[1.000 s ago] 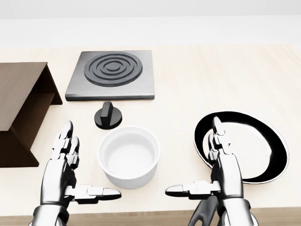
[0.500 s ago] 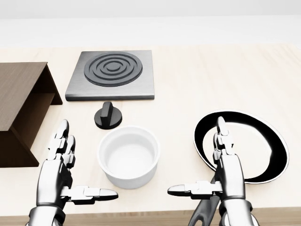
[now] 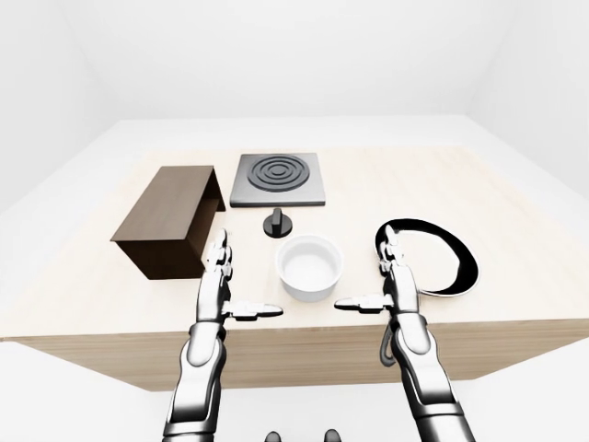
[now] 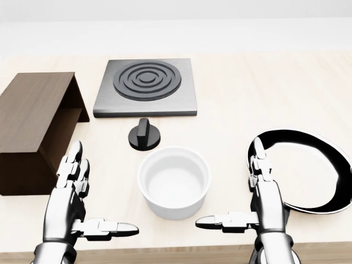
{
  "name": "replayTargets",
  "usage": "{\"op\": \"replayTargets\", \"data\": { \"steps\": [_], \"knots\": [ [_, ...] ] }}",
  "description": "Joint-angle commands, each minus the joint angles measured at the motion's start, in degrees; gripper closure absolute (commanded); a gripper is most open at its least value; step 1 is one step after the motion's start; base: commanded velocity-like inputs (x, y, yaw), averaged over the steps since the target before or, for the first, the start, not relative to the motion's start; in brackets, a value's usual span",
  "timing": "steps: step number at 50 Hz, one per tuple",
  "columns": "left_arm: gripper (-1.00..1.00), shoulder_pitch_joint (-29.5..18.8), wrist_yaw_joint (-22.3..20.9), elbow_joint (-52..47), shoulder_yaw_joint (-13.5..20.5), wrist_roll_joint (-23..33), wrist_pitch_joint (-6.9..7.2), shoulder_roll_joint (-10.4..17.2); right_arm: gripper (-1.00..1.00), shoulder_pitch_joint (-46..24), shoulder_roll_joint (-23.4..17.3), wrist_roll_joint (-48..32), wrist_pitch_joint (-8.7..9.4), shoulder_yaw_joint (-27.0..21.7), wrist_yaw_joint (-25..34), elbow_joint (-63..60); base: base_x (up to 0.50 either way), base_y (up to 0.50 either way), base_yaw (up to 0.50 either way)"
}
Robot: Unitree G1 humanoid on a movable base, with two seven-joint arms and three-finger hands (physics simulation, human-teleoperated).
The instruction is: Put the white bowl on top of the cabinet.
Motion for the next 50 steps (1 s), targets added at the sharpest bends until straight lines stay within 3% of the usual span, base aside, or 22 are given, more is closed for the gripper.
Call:
{"op": "replayTargets", "data": {
  "steps": [1,16,17,21,23,24,25,26,28,30,37,38,42,44,50],
  "knots": [
    [-1.0,0.3,-0.7,-0.6,-0.1,-0.3,0.82,0.0,-1.0,0.0,0.0,1.1,1.39,0.1,1.4,-0.2,0.0,0.36,0.0],
    [-1.0,0.4,-0.6,-1.0,-0.1,-0.3,0.97,-0.1,-1.0,-0.3,0.0,1.3,1.44,0.0,1.5,0.3,0.0,0.36,0.0],
    [-1.0,0.2,-0.5,-0.6,-0.1,-0.2,0.77,-0.1,-1.0,-0.5,0.2,2.8,3.0,-0.5,2.0,-0.1,0.0,0.0,0.0],
    [-1.0,-0.6,-0.1,1.5,-0.3,1.3,0.24,0.3,-1.0,-0.2,-0.1,1.2,4.45,0.3,1.6,-1.1,0.0,0.0,0.0],
    [-1.0,-1.1,2.4,2.1,0.1,3.6,-0.05,0.3,-1.0,0.3,-0.3,-0.6,5.56,1.0,1.5,-1.7,0.0,0.0,0.0],
    [-1.0,-1.1,3.3,2.1,0.2,4.2,-0.39,0.3,-1.0,0.3,0.1,-0.2,5.02,0.7,1.4,-1.7,0.0,0.0,0.0],
    [-1.0,-1.0,3.8,0.4,0.1,5.1,1.54,0.3,-1.0,0.6,-0.1,-0.1,6.37,0.7,2.0,-3.0,0.0,0.0,0.0],
    [-1.0,-0.9,3.8,0.3,0.1,5.2,1.67,0.3,-1.0,0.7,-0.1,-0.1,6.46,0.7,2.1,-3.0,0.01,0.0,0.0],
    [-1.0,-0.2,3.8,-3.4,0.0,5.5,3.96,0.2,-1.0,0.8,-0.3,-0.6,8.04,0.5,2.2,-4.0,0.0,0.0,0.0],
    [-1.0,0.3,3.7,-5.8,-0.2,5.5,5.15,0.0,-1.0,1.1,-0.5,-0.9,9.05,0.3,2.5,-5.2,0.0,0.0,0.0],
    [-1.0,0.3,5.0,-7.3,-0.7,7.3,5.62,-0.2,-1.0,1.8,-0.5,-1.4,9.05,0.0,2.7,-7.2,0.0,0.0,0.0],
    [-1.0,0.3,6.5,-13.0,-3.7,12.6,7.22,-0.7,-1.0,2.4,-1.0,-1.7,9.05,-1.2,2.3,-10.1,0.0,0.0,0.0],
    [-1.0,-0.4,7.8,-13.4,-4.7,15.0,7.22,-1.1,-1.0,2.6,-1.1,-1.8,9.05,-1.7,2.6,-11.0,0.0,0.0,0.0],
    [-1.0,-0.1,8.5,-14.1,-8.5,20.1,7.22,-1.5,-1.0,3.0,-1.5,-1.6,9.05,-2.8,3.1,-12.8,0.0,0.0,0.0],
    [-1.0,-0.9,9.9,-13.7,-11.4,26.1,7.22,-2.7,-1.0,2.4,-2.0,-1.6,9.05,-4.8,3.6,-14.1,0.0,0.0,0.0]
  ]
}}
